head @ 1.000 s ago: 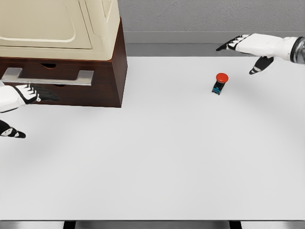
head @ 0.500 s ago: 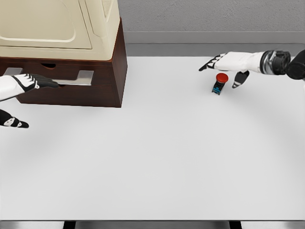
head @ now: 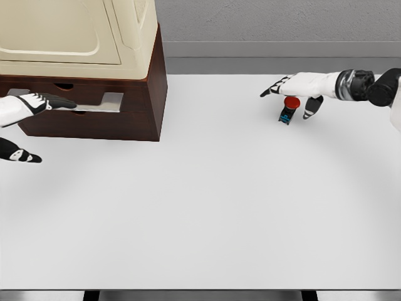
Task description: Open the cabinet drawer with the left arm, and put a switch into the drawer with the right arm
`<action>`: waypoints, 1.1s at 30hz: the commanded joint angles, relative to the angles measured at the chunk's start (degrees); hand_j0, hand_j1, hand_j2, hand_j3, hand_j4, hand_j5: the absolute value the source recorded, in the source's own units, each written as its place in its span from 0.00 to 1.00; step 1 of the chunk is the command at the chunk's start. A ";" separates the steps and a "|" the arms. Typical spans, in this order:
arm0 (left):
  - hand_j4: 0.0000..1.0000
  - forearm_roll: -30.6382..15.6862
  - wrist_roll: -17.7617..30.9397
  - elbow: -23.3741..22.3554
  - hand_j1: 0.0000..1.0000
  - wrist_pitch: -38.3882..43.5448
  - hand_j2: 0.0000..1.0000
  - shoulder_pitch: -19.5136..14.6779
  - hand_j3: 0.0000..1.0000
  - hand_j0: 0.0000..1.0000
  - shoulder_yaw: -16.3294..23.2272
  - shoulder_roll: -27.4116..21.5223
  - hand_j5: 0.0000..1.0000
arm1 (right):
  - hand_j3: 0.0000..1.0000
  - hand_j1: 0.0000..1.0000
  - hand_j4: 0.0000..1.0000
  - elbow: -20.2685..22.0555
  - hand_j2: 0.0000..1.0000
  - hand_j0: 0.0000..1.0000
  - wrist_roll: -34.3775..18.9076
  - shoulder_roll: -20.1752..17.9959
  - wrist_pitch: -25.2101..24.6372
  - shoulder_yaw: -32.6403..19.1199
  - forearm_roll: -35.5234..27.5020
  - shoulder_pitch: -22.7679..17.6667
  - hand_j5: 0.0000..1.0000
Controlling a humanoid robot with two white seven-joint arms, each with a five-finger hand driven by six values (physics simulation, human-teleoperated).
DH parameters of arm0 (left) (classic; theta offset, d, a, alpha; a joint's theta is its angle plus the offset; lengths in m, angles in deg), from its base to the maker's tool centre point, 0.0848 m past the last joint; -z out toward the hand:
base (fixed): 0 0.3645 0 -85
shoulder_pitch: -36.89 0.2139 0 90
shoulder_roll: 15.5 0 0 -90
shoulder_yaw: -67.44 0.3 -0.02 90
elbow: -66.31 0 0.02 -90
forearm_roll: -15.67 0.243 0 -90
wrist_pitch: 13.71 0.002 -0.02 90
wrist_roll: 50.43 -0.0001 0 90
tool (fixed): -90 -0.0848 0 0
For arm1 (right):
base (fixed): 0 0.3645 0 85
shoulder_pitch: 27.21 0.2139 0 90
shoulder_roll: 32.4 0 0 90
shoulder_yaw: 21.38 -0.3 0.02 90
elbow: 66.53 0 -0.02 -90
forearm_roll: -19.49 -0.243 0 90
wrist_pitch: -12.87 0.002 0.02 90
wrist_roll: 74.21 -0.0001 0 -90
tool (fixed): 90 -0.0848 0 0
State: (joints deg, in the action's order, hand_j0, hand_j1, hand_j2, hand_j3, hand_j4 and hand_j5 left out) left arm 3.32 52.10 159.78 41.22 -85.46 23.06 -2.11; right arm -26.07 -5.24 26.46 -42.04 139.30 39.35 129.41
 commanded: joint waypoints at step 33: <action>1.00 1.10 -0.06 -10.15 1.00 0.07 1.00 -0.44 1.00 1.00 0.52 8.67 1.00 | 0.59 0.59 0.59 0.15 0.59 0.59 -0.24 0.21 -0.10 0.43 2.55 -0.09 0.59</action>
State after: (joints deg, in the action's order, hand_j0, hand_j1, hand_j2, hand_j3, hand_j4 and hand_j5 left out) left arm 4.81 52.07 150.17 41.22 -85.90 23.64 6.39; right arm -26.01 -5.50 26.68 -42.03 139.81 42.09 129.32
